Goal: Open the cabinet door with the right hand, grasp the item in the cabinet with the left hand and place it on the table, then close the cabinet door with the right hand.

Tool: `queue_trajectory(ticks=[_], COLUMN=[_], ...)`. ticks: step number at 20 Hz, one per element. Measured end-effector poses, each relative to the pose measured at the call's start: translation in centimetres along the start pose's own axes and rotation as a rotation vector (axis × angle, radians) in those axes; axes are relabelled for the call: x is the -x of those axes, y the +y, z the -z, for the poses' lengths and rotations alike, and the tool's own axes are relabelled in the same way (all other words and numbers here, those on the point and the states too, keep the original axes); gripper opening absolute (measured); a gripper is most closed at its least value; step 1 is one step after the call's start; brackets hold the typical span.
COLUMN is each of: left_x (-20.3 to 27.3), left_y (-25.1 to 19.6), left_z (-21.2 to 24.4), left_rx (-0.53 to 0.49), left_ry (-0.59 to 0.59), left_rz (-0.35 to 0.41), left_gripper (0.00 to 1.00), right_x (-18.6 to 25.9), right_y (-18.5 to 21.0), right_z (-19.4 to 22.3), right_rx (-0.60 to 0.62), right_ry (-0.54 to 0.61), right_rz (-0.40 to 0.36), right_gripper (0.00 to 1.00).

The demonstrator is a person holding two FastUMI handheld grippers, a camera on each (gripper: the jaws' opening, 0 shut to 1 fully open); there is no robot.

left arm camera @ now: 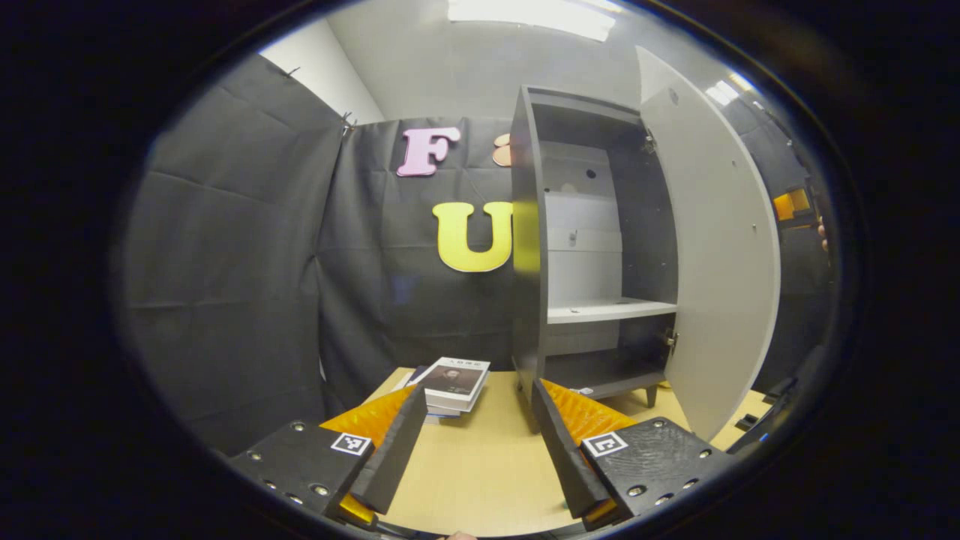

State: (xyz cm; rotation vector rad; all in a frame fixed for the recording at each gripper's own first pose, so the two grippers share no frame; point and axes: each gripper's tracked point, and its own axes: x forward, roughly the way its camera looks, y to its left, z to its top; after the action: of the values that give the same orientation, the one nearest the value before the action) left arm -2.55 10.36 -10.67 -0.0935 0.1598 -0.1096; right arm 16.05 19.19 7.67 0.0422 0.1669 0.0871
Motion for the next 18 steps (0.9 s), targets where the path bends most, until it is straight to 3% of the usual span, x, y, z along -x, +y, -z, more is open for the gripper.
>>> queue_trajectory(ticks=[6, 9, 10, 13, 15, 18], left_x=[0.3, 0.7, 0.8, 1.0, 1.3, 1.5], left_y=[3.0, 4.8, 5.5, 6.9, 7.9, 8.9], left_z=[0.1, 0.0, 0.0, 0.1, 0.3, 0.0], left_rx=[-0.001, -0.01, -0.014, -0.015, -0.014, -0.014], left_ry=[0.004, 0.001, 0.001, 0.007, 0.013, 0.006], left_rz=[-0.052, -0.087, -0.1, -0.134, -0.152, -0.167], left_gripper=[0.84, 0.87, 0.87, 0.87, 0.87, 0.87], right_x=[-2.7, -4.5, -4.9, -6.4, -6.4, -7.2], right_y=[4.5, 7.3, 8.3, 11.3, 12.9, 15.2], right_z=[0.1, 0.0, 0.3, 0.3, 0.6, 1.0], right_rx=[-0.022, -0.027, -0.024, -0.015, 0.001, 0.016], right_ry=[-0.004, -0.006, -0.007, -0.008, -0.006, -0.012], right_rz=[-0.142, -0.208, -0.229, -0.298, -0.331, -0.364], right_gripper=[0.96, 0.96, 0.92, 0.96, 0.92, 0.96])
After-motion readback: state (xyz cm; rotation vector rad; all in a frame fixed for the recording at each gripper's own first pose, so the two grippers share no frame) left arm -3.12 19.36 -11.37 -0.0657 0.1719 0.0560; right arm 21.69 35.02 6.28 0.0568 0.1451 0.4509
